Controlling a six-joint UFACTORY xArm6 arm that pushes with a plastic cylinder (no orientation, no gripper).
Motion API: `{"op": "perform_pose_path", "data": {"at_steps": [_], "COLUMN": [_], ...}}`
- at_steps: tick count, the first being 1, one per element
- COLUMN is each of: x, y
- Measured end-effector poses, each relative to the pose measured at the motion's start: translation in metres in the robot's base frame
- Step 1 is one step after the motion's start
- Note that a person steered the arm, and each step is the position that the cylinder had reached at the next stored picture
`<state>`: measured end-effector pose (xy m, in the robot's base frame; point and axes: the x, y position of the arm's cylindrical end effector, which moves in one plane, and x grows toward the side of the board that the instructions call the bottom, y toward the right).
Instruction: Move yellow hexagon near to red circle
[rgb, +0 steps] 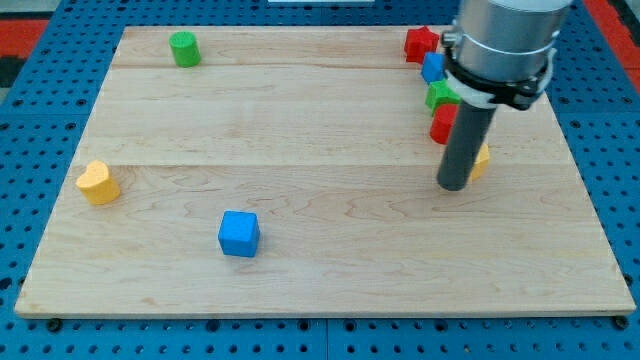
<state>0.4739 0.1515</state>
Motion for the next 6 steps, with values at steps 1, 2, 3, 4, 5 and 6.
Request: {"op": "perform_pose_path", "data": {"at_steps": [1,2,3,4,5,6], "x": [0.000,0.000,0.000,0.000,-0.006,-0.019], "y": [0.032,0.050,0.055,0.063,0.065,0.065]}}
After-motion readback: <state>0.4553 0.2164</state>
